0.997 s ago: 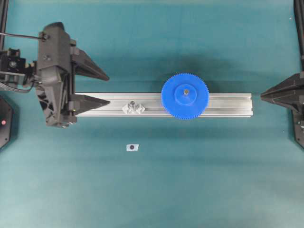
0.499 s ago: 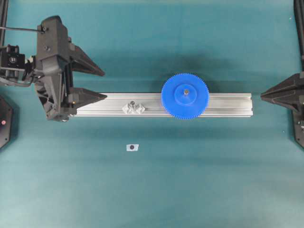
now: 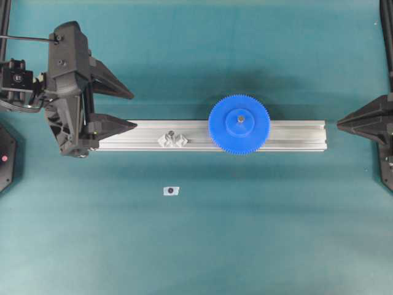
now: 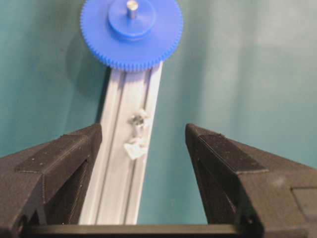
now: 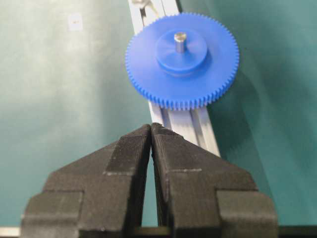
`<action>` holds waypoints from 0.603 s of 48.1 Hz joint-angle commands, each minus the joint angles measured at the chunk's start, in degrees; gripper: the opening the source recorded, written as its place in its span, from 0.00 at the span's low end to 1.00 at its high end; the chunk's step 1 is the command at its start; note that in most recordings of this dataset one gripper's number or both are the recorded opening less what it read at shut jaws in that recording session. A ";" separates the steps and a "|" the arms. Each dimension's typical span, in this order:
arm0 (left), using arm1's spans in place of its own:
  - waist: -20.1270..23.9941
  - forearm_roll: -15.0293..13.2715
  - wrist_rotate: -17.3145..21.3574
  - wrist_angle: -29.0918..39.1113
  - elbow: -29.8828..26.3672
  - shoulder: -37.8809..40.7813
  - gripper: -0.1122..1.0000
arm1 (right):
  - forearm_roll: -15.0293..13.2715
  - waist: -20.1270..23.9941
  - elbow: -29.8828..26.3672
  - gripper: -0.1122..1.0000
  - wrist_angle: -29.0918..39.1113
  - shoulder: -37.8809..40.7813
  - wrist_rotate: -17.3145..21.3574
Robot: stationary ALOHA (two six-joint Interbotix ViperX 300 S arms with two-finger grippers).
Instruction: Find the location of the shaft and insert the large gear.
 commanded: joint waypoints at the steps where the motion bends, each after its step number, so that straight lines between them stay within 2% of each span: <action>1: -0.09 0.18 0.00 -0.44 -0.26 -0.62 0.76 | 0.18 -0.18 -0.79 0.22 -0.26 0.35 0.44; 29: -0.18 0.18 0.00 -0.44 0.35 -1.32 0.76 | -0.09 -0.18 -1.05 0.22 2.11 -1.14 0.44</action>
